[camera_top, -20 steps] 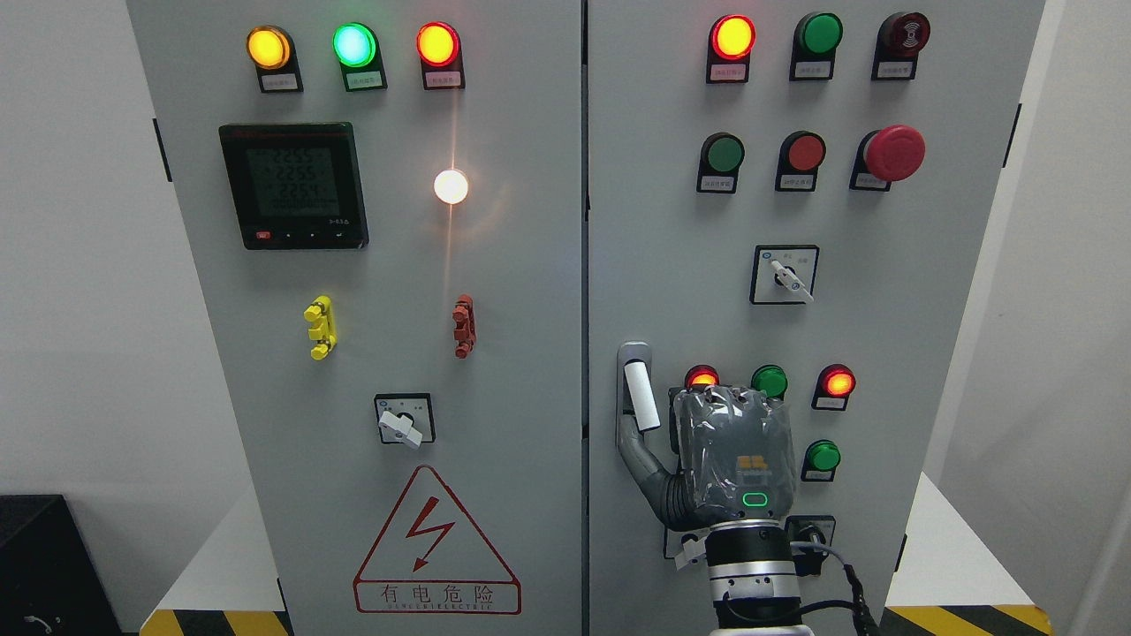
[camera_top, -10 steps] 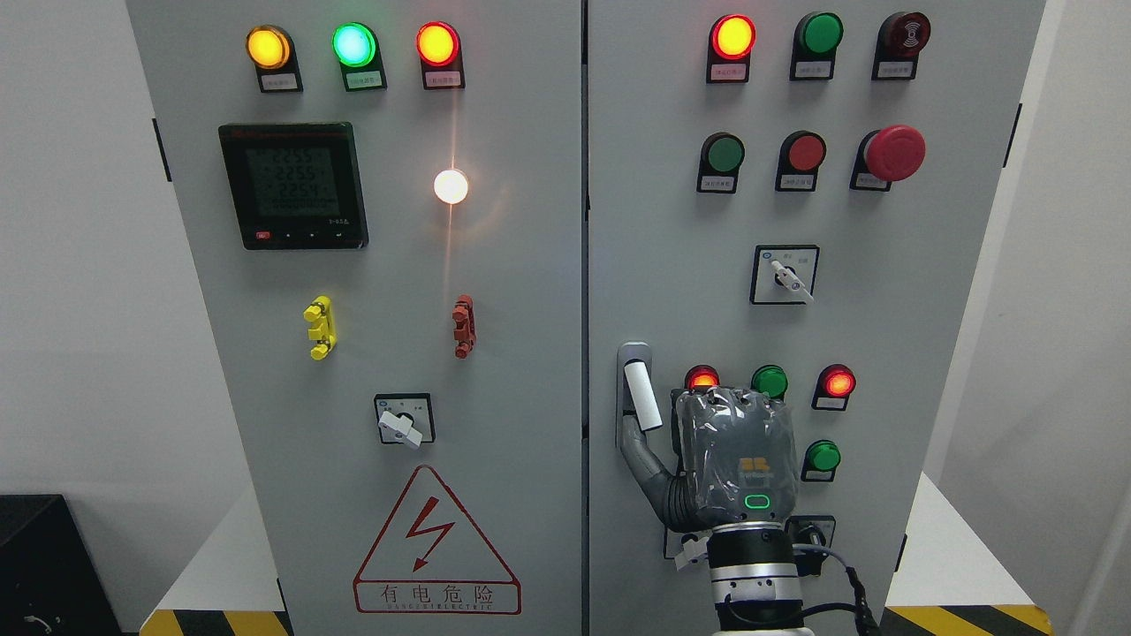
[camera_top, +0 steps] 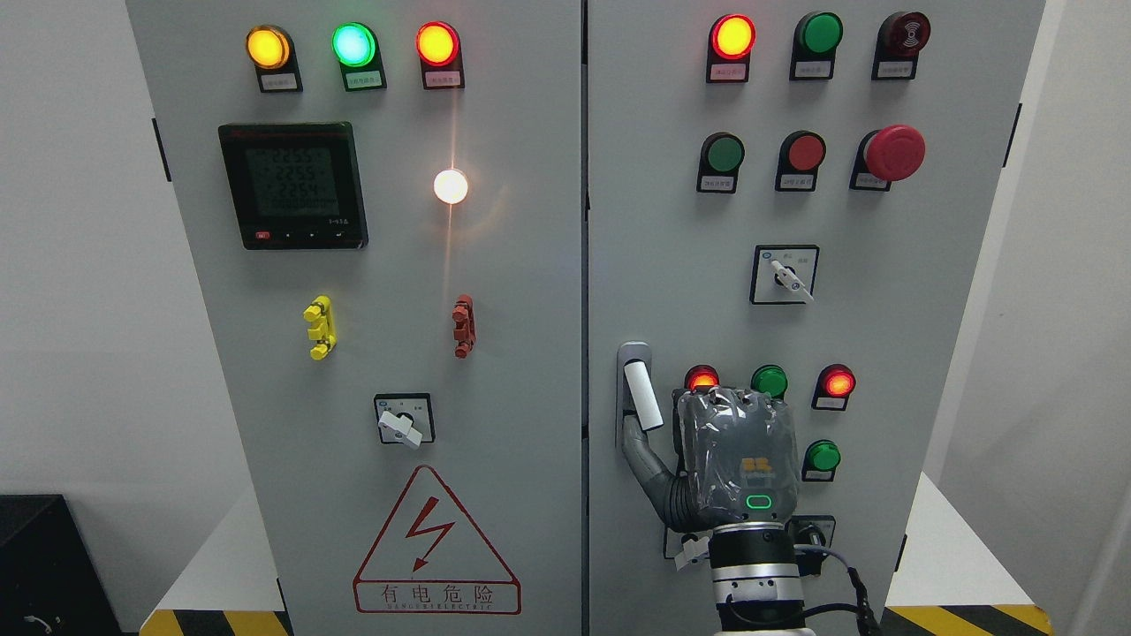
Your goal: Release door handle
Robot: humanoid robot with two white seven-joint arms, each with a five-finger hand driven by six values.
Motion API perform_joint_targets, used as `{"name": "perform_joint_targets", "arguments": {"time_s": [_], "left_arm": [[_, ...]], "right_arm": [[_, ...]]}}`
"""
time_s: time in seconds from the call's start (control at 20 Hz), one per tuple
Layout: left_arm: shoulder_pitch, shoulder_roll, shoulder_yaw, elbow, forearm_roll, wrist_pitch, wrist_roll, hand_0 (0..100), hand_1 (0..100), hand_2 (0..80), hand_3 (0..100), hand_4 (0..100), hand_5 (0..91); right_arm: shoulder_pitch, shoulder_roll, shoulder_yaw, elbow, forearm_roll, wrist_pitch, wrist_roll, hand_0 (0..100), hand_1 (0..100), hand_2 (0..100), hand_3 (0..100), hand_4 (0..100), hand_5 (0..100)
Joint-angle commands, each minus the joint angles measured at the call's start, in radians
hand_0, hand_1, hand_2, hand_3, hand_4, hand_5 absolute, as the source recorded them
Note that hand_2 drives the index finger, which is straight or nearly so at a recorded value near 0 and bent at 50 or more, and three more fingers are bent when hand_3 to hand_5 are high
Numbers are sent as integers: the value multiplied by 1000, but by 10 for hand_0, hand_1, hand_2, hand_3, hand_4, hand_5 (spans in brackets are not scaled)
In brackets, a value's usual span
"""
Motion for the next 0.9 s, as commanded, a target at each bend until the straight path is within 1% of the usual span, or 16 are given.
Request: {"name": "perform_joint_targets", "arguments": {"time_s": [0.0, 0.85], "left_arm": [[-26, 0, 0, 29, 0, 0, 0, 120, 556, 0, 0, 0, 0], [-28, 0, 0, 29, 0, 0, 0, 120, 556, 0, 0, 0, 0]], "right_arm": [[0, 0, -6, -3, 0, 1, -2, 508, 354, 915, 1000, 1000, 1000], [-2, 0, -15, -3, 0, 1, -3, 510, 358, 910, 1000, 1000, 1000]]}}
